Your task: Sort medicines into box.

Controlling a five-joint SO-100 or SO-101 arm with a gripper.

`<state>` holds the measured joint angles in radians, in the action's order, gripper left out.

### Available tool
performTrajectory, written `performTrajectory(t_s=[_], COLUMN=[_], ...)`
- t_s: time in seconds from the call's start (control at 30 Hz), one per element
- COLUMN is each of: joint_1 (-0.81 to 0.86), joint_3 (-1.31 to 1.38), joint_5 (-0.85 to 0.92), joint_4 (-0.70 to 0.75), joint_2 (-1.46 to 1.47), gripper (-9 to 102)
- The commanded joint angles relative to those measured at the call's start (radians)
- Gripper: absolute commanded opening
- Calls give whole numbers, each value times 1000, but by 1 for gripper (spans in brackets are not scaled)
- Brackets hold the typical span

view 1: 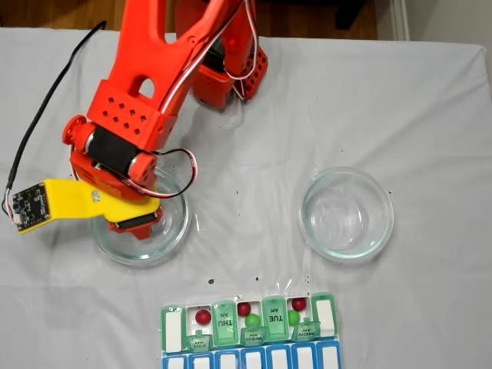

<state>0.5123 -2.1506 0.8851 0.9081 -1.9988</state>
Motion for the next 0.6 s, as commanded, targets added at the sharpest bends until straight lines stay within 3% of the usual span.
performTrajectory(t_s=[0.0,0.57], joint_1=[12,104], joint_3=[11,137], joint_5=[23,520], joint_4=[-12,-3], joint_2=[-80,41], gripper=[24,25])
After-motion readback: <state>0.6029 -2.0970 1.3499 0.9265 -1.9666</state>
